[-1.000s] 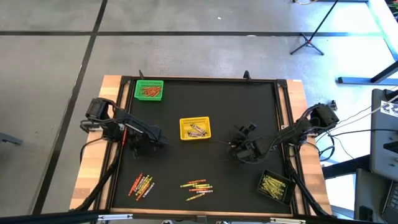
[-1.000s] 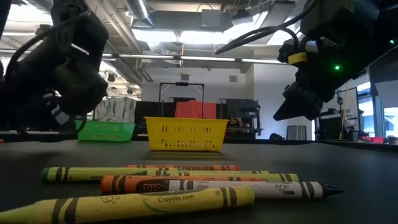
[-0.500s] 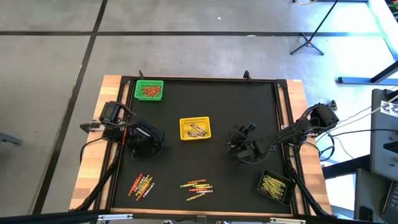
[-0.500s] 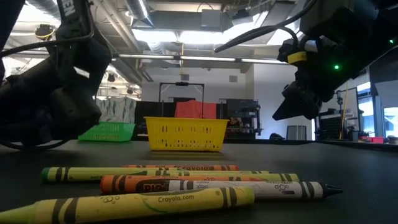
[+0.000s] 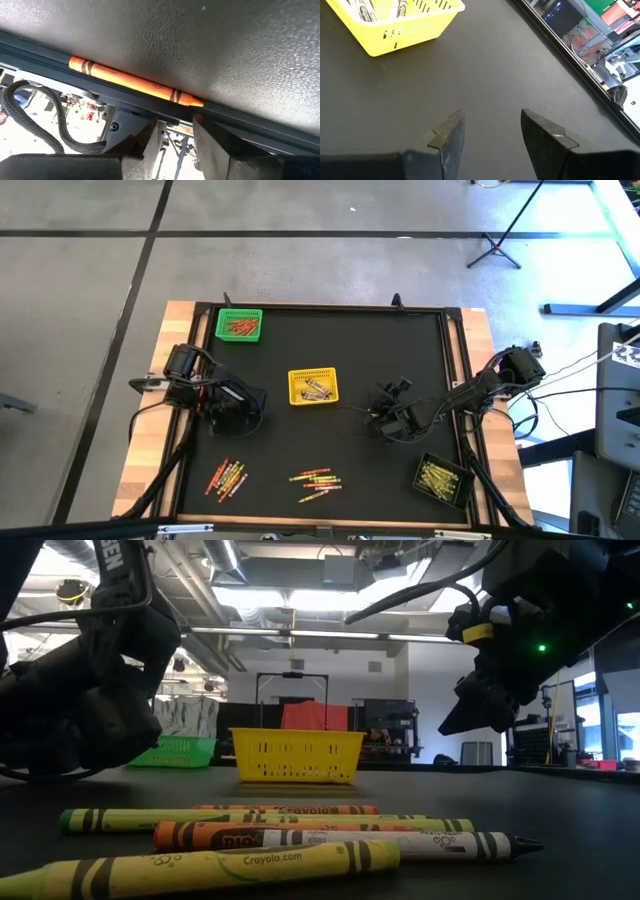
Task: Sort crayons
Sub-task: Put the orange crayon into the green bin
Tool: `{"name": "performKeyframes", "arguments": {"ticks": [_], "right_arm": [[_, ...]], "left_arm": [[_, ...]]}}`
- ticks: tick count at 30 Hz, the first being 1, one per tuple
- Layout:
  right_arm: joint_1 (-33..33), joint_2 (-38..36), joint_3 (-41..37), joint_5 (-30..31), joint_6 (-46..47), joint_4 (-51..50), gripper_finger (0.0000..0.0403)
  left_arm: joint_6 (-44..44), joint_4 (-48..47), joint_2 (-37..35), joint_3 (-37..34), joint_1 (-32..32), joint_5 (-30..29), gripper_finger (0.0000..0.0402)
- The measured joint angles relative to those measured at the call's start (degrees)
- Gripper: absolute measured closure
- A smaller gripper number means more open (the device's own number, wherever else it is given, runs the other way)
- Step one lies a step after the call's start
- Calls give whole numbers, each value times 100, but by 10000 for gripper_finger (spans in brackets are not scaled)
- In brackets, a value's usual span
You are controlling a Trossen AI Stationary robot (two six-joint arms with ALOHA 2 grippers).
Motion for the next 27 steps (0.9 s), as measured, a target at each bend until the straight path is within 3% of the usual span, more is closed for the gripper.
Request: {"name": "performKeyframes", "arguments": {"ticks": [7, 20, 27], "right_arm": [[0, 0, 0, -2, 0, -1, 210], [0, 0, 0, -46, 0, -4, 210], [0, 0, 0, -48, 0, 7, 210]], "left_arm": [[141, -18, -172, -2, 4, -169, 292], [-98, -31, -1320, -2, 14, -344, 292], [-635, -77, -1746, 2, 270, -844, 292]]}}
